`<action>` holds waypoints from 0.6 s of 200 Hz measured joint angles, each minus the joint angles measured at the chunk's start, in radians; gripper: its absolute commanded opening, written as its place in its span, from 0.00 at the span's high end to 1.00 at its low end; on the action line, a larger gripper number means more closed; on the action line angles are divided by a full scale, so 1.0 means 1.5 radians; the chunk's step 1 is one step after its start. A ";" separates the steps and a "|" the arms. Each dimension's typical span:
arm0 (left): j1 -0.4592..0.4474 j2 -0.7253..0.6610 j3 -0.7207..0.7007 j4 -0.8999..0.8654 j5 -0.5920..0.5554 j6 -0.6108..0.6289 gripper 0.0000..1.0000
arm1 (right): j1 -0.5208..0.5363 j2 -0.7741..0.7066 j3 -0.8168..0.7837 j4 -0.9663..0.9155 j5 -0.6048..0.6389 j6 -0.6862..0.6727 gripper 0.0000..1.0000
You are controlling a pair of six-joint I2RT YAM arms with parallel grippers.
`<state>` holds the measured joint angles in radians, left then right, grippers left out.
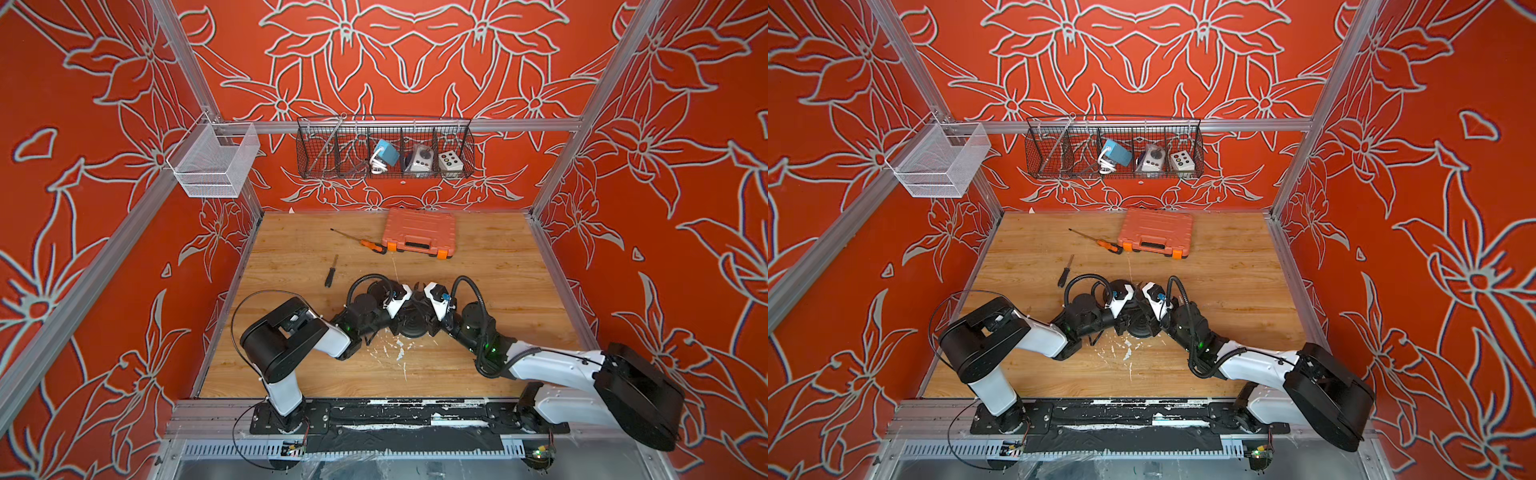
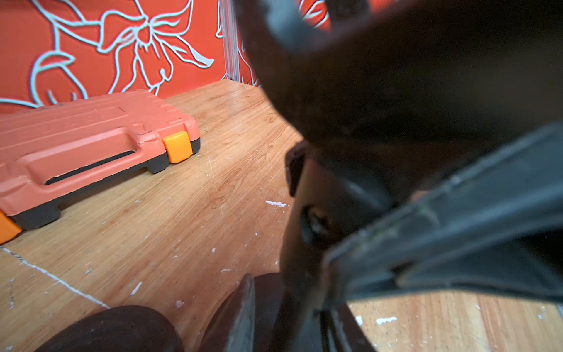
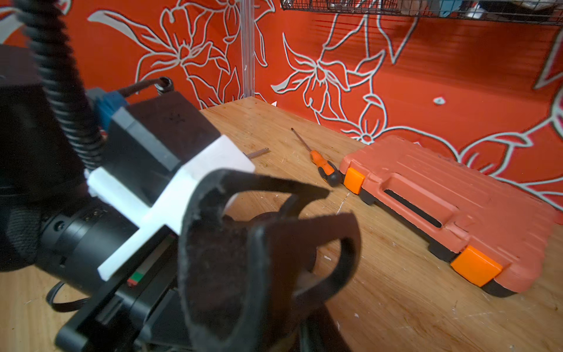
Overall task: Assemble a microphone stand
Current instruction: Screw the microphone stand pole into the microphone stand base.
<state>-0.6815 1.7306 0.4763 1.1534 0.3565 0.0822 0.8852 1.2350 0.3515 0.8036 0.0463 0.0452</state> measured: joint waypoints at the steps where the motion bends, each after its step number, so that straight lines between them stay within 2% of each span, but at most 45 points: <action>1: 0.000 0.000 0.000 0.000 0.001 0.000 0.68 | 0.000 0.000 0.000 0.000 0.001 0.000 1.00; 52: 0.001 0.018 0.010 0.021 0.016 -0.015 0.85 | 0.001 0.023 0.002 0.031 0.004 0.011 1.00; 82: 0.001 0.028 0.010 0.038 0.012 0.007 0.91 | -0.004 0.027 -0.001 0.043 0.003 0.015 0.99; 98: 0.000 0.028 0.009 0.039 0.005 0.021 0.92 | -0.011 0.023 -0.001 0.038 -0.009 0.012 0.85; 120: -0.006 0.028 0.007 0.041 -0.002 0.038 0.92 | -0.043 0.000 -0.001 0.003 -0.070 -0.007 0.50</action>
<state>-0.6903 1.7725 0.4866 1.2144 0.3538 0.1394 0.8207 1.2346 0.3504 0.8078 -0.0593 0.0353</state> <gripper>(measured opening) 0.158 0.325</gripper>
